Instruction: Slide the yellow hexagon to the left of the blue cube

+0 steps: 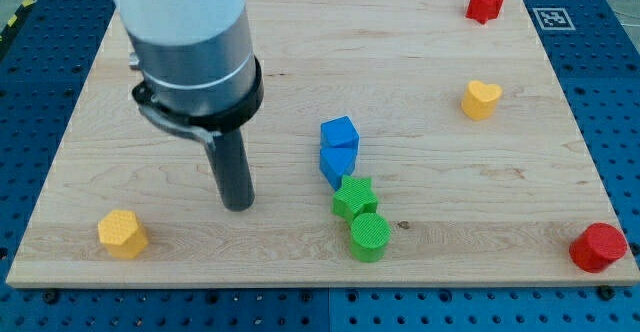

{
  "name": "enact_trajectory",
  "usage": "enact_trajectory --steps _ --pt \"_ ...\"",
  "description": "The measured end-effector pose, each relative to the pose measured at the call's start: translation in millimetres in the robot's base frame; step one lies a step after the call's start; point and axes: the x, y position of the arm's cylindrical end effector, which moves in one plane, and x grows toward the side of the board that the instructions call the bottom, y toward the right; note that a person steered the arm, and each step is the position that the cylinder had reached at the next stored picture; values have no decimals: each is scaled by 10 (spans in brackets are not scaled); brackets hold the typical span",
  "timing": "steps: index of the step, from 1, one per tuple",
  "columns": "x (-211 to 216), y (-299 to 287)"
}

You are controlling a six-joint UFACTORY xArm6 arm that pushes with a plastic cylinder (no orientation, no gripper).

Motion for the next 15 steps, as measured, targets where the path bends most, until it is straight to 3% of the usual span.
enact_trajectory --steps 2,4,6,8,10,12,14,15 --pt "627 -59" --pt "666 -147" --pt "663 -1122" --pt "341 -947" --pt "291 -1296" --pt "-122 -1095" --pt "222 -981" --pt "-153 -900"
